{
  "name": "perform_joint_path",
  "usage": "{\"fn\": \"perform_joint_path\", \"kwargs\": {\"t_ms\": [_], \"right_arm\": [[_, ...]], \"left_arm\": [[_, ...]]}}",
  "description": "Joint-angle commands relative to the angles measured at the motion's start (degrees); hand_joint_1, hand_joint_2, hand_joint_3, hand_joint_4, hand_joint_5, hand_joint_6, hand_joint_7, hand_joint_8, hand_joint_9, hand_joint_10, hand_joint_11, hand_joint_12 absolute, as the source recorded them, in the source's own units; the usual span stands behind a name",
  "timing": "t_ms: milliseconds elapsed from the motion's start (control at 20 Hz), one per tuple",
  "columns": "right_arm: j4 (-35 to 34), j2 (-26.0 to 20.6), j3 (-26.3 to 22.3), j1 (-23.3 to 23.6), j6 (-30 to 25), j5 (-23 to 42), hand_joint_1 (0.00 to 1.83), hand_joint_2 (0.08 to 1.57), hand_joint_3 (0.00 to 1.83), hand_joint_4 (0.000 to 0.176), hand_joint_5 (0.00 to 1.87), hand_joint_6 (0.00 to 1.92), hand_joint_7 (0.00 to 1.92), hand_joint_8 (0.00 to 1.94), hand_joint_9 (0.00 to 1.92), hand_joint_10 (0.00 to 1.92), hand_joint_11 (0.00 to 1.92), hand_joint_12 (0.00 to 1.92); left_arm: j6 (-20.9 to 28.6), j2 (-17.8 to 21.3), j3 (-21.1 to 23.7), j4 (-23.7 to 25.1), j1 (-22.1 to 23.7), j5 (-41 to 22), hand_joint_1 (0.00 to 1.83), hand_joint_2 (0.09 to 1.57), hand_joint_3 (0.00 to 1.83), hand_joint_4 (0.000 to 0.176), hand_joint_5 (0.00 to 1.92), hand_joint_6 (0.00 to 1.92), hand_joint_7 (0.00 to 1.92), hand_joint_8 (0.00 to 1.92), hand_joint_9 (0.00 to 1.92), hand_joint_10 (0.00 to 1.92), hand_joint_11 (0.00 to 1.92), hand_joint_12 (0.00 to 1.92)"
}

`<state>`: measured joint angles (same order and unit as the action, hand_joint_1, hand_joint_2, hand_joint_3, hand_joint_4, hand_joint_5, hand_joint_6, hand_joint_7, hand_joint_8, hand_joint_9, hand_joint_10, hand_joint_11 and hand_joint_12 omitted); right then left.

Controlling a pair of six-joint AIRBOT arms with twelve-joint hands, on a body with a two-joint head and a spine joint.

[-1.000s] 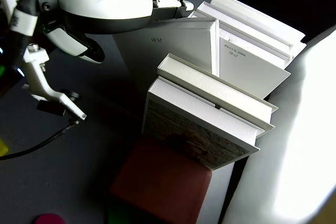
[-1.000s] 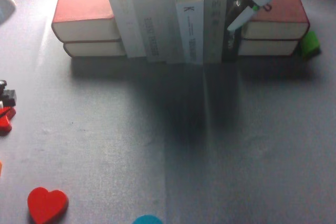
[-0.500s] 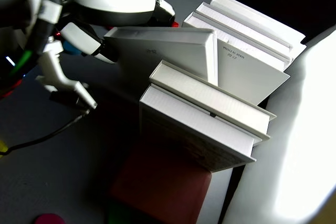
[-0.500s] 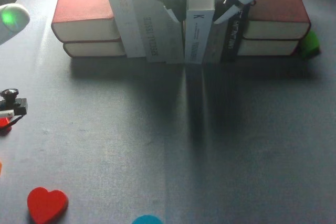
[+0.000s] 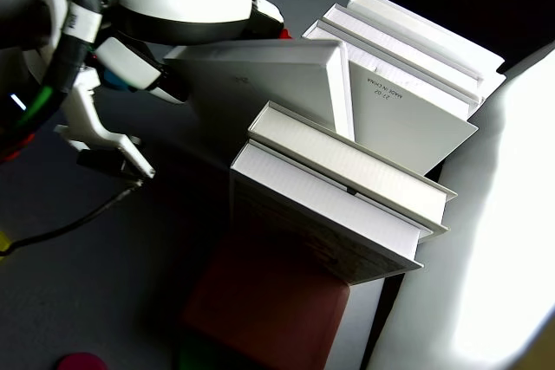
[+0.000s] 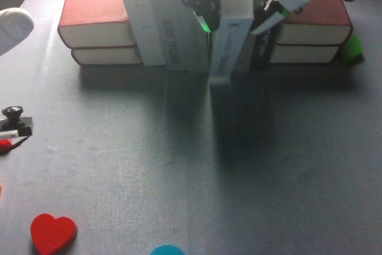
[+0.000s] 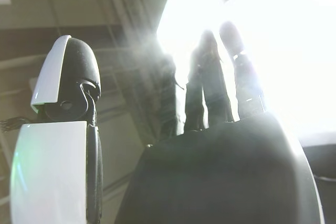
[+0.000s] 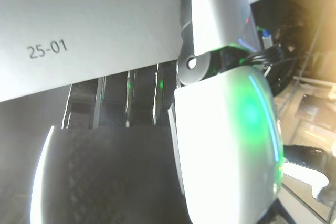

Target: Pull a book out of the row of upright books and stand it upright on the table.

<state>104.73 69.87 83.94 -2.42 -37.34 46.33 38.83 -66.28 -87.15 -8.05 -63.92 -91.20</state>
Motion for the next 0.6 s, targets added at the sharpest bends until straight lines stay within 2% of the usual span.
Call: {"fn": "perform_joint_path", "kwargs": {"t_ms": [0, 50, 100, 150, 250, 300, 450, 550], "right_arm": [[-6.1, -0.7, -1.2, 0.9, -0.2, 1.2, 1.22, 1.18, 0.0, 0.0, 0.96, 1.15, 0.75, 1.23, 0.53, 0.99, 0.0, 1.83], [-6.7, -1.6, -2.1, 1.2, -0.2, 1.7, 1.21, 1.19, 0.0, 0.0, 0.94, 1.17, 0.73, 1.26, 0.53, 1.01, 0.05, 1.83], [-7.4, -2.5, -2.9, 1.7, -0.2, 2.6, 1.19, 1.2, 0.0, 0.0, 0.93, 1.14, 0.73, 1.32, 0.53, 1.06, 0.18, 1.79], [-7.8, -3.9, -4.1, 2.8, -0.2, 3.3, 1.21, 1.19, 0.0, 0.0, 0.97, 1.07, 0.7, 1.36, 0.52, 1.09, 0.21, 1.77], [-8.0, -6.5, -6.3, 5.0, -0.2, 3.7, 1.19, 1.2, 0.0, 0.0, 0.93, 1.12, 0.73, 1.33, 0.51, 1.1, 0.22, 1.77], [-8.1, -7.7, -7.2, 6.0, -0.2, 4.1, 1.21, 1.2, 0.0, 0.0, 0.97, 1.07, 0.7, 1.36, 0.51, 1.11, 0.22, 1.77], [-11.4, -8.7, -7.8, 6.2, 1.3, 4.6, 1.19, 1.2, 0.0, 0.0, 0.93, 1.13, 0.73, 1.33, 0.51, 1.11, 0.22, 1.77], [-13.0, -8.8, -7.8, 6.0, 1.4, 5.0, 1.19, 1.2, 0.0, 0.0, 0.93, 1.12, 0.73, 1.33, 0.51, 1.11, 0.22, 1.77]], "left_arm": [[0.5, -0.1, 0.1, -1.7, 0.1, -6.6, 0.88, 1.1, 0.0, 0.047, 0.34, 0.0, 0.28, 0.02, 0.39, 0.02, 0.0, 1.01], [0.5, -0.1, 0.2, -1.7, -0.1, -6.6, 0.89, 1.11, 0.0, 0.044, 0.34, 0.0, 0.29, 0.01, 0.41, 0.02, 0.0, 1.06], [0.5, -0.1, 0.3, -1.7, -0.2, -6.6, 0.9, 1.11, 0.0, 0.046, 0.34, 0.0, 0.29, 0.01, 0.42, 0.02, 0.0, 1.11], [0.5, -0.1, 0.4, -1.8, -0.5, -6.6, 0.95, 1.1, 0.0, 0.039, 0.36, 0.01, 0.33, 0.02, 0.45, 0.03, 0.0, 1.18], [0.5, -0.2, 0.5, -2.0, -0.7, -6.8, 0.93, 1.08, 0.0, 0.02, 0.35, 0.0, 0.36, 0.02, 0.48, 0.03, 0.0, 1.21], [0.5, -0.4, 0.5, -2.1, -0.7, -6.8, 0.9, 1.08, 0.0, 0.02, 0.34, 0.0, 0.35, 0.01, 0.46, 0.02, 0.0, 1.19], [0.5, -0.4, 0.7, -2.1, -1.1, -6.8, 0.89, 1.09, 0.0, 0.03, 0.33, 0.0, 0.3, 0.0, 0.41, 0.0, 0.0, 1.07], [0.5, -0.5, 0.8, -2.1, -1.1, -6.8, 0.89, 1.09, 0.0, 0.032, 0.35, 0.01, 0.32, 0.01, 0.43, 0.01, 0.0, 1.1]]}}
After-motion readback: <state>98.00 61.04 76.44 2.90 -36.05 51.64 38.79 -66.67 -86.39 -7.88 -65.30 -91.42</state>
